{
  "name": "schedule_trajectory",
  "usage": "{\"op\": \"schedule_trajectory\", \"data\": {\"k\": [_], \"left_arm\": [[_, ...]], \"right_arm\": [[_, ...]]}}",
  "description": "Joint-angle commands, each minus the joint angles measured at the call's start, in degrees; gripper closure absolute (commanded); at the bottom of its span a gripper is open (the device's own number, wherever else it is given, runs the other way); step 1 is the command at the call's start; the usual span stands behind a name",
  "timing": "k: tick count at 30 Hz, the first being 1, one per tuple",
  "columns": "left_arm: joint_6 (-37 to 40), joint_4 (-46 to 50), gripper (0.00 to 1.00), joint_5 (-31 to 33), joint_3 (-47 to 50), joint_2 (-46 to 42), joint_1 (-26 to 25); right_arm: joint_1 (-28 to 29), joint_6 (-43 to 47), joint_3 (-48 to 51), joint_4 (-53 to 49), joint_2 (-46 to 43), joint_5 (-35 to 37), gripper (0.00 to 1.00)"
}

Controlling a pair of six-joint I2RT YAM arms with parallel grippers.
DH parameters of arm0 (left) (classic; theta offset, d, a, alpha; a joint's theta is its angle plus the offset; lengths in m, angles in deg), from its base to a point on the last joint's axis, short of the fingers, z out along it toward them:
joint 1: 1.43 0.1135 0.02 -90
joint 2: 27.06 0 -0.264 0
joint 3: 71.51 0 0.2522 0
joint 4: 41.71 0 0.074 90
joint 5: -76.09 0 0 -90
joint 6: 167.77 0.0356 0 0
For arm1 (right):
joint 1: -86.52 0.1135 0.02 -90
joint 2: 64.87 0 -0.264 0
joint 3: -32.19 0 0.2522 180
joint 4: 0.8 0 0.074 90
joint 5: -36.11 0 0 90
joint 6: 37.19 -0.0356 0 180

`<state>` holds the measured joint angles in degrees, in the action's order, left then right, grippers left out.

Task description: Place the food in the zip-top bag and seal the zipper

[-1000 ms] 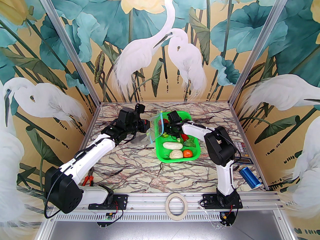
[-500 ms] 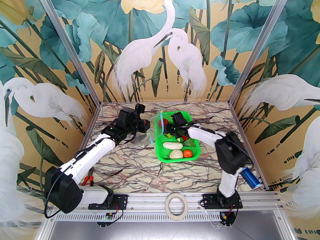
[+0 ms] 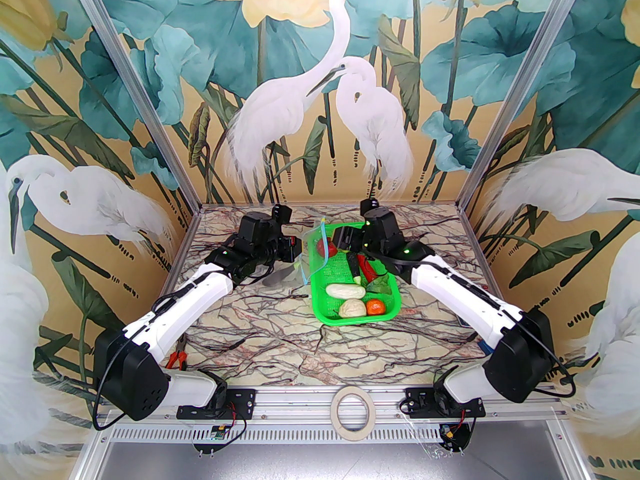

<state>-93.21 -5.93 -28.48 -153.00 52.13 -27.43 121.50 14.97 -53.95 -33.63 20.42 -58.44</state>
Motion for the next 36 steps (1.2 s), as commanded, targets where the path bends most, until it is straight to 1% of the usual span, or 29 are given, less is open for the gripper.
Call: {"op": "schedule_trajectory", "data": {"k": [1, 9, 14, 17, 18, 21, 22, 27, 31, 32, 33, 36], "left_arm": [[-0.44, -0.14, 1.0, -1.34, -1.79, 0.6, -0.19], [-1.38, -0.65, 1.0, -2.73, -1.98, 0.76, -0.19], [-2.31, -1.84, 1.0, -4.0, -1.86, 0.1, -0.19], [-2.36, -1.81, 1.0, -4.23, -1.97, 0.03, -0.19], [-2.39, -1.86, 1.0, -4.31, -1.97, 0.12, -0.19], [-2.51, -1.98, 1.0, -4.5, -1.72, 0.24, -0.19], [-2.53, -2.09, 1.0, -4.5, -1.56, 0.24, -0.19], [-2.73, -2.26, 1.0, -4.62, -1.27, 0.08, -0.21], [-2.59, -2.16, 1.0, -4.59, -1.27, 0.03, -0.19], [-2.63, -2.07, 1.0, -4.66, -1.28, 0.07, -0.24], [-2.59, -2.08, 1.0, -4.59, -1.2, 0.07, -0.19], [-2.6, -1.98, 1.0, -4.59, -1.1, 0.03, -0.19]], "right_arm": [[1.89, -0.07, -0.81, 2.95, 1.85, -4.37, 0.62], [4.94, -0.46, -4.87, 4.74, 9.23, -6.33, 0.61], [5.23, -1.08, -6.49, 4.72, 13.55, -7.86, 0.57], [5.6, -1.35, -7.47, 4.82, 15.5, -8.77, 0.5], [5.67, -1.35, -8.02, 4.75, 16.05, -9.22, 0.46], [6.1, -1.18, -9.31, 4.01, 17.09, -9.85, 0.31], [6.23, -1.03, -9.53, 3.78, 17.26, -10.0, 0.29], [6.33, -0.52, -10.07, 2.97, 17.2, -9.99, 0.21], [6.33, 0.26, -10.06, 2.13, 16.5, -9.37, 0.19], [6.29, 0.44, -10.15, 1.94, 16.25, -9.32, 0.13], [6.24, 0.6, -10.17, 1.71, 15.99, -9.16, 0.11], [6.23, 1.17, -10.09, 1.39, 15.13, -8.92, 0.1]]}}
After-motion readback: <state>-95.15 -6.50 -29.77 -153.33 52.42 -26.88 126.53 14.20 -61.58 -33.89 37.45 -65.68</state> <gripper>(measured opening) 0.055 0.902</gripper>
